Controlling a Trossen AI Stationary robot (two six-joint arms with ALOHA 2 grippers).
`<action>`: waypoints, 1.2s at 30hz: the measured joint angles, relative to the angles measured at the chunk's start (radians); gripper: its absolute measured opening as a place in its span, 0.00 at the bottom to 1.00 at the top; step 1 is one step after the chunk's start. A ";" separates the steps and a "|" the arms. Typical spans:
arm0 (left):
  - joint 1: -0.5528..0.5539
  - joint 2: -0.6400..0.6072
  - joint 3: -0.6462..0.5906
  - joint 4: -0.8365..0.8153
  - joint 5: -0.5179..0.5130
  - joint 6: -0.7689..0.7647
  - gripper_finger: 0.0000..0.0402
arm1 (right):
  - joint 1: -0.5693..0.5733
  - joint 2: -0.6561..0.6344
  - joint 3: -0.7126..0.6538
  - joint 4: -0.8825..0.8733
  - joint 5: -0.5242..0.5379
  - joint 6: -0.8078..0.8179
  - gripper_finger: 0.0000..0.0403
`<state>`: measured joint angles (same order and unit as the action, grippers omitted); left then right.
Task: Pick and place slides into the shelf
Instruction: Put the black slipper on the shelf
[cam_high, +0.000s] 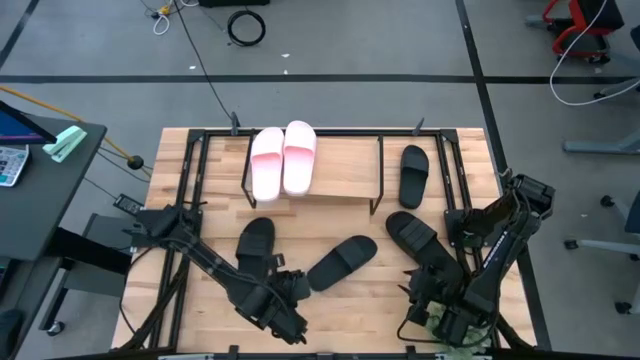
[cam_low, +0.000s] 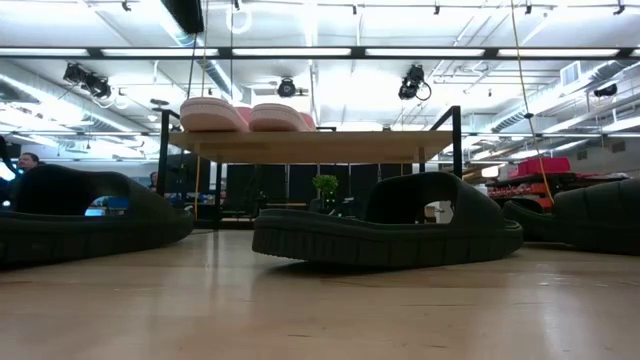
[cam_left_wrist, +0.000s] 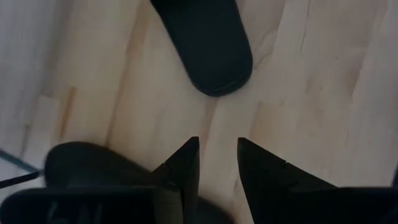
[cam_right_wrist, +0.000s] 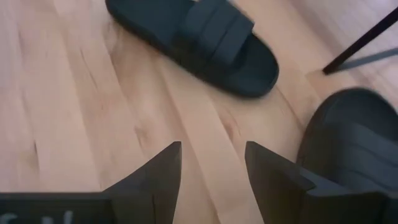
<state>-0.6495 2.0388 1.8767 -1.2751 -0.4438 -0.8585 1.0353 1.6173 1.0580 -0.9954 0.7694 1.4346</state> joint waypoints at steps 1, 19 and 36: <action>-0.001 0.010 -0.018 0.022 -0.001 0.002 0.28 | 0.000 0.000 0.000 0.010 0.023 0.007 0.46; 0.114 0.050 -0.194 0.513 -0.229 0.612 0.30 | -0.068 0.000 0.000 0.078 0.022 0.034 0.46; 0.261 0.049 -0.310 0.735 -0.035 1.047 0.48 | -0.098 0.000 0.000 0.077 -0.046 -0.111 0.46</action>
<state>-0.3889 2.0880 1.5664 -0.5396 -0.4784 0.1890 0.9371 1.6169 1.0576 -0.9184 0.7235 1.3235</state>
